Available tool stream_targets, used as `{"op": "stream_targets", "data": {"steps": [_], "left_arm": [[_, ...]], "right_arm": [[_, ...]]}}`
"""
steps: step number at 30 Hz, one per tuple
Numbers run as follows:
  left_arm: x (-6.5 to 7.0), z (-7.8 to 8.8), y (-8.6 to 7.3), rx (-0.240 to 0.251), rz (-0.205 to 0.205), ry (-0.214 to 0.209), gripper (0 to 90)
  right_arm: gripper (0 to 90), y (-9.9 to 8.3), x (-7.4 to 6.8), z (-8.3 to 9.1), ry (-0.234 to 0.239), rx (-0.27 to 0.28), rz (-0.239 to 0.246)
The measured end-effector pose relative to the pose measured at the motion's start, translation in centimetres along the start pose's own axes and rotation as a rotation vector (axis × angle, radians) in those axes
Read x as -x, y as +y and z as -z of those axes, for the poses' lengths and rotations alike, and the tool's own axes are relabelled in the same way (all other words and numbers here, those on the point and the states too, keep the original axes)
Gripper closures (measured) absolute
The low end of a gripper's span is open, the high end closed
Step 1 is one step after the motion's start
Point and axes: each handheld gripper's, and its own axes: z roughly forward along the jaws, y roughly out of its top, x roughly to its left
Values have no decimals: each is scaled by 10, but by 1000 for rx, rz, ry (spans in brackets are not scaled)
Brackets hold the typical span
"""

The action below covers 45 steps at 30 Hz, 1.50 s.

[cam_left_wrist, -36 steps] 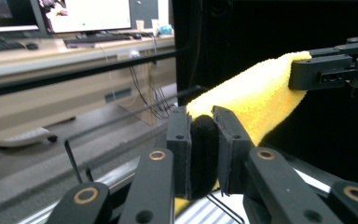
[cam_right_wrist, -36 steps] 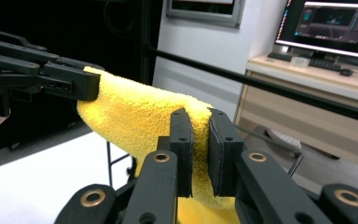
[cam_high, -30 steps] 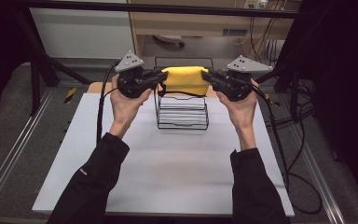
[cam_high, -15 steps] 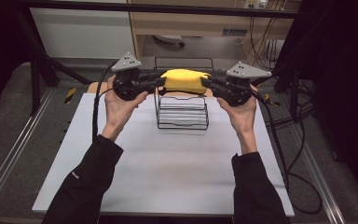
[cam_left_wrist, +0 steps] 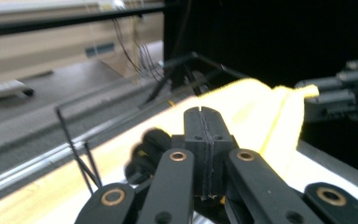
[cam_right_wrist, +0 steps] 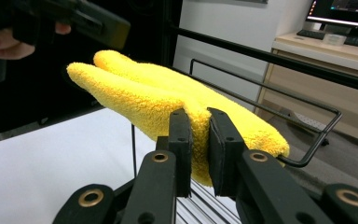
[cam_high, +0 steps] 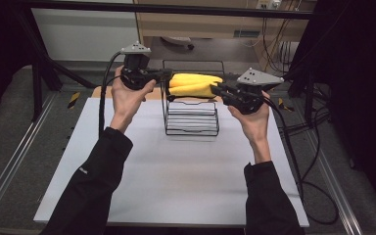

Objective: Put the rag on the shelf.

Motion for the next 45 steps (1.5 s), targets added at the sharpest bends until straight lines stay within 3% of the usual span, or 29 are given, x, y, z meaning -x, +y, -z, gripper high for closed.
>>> {"op": "stream_targets", "data": {"steps": [3,9,14,20,24,26,27,31,36,39,45], "left_arm": [[2,-4,-7,-42,-16,-22,897],[3,-6,-19,-60,-31,-20,897],[3,-10,-27,-69,-51,-8,898],[6,-13,-36,-69,-75,-1,898],[5,-16,-41,-77,-82,1,898],[5,-19,-44,-77,-82,4,897],[4,-20,-45,-73,-82,4,897],[4,-23,-49,-67,-85,8,897],[2,-28,-55,-62,-92,21,897],[0,-32,-57,-55,-82,26,897],[-2,-34,-60,-44,-82,24,896]], "right_arm": [[798,-1,0,0,5,-13,11],[739,-6,-3,-1,23,-34,15],[626,-4,-5,1,46,-3,-24],[689,-5,-4,-4,57,-25,-68],[643,-4,-5,-4,69,3,-99],[674,-2,-6,-3,67,14,-104],[737,-2,-6,-3,61,0,-100],[900,-12,-5,-11,27,-101,-101],[900,-28,-1,-22,-29,-165,-104],[900,-33,2,-26,-71,-165,-99],[898,-38,3,-31,-75,-144,-84]]}}
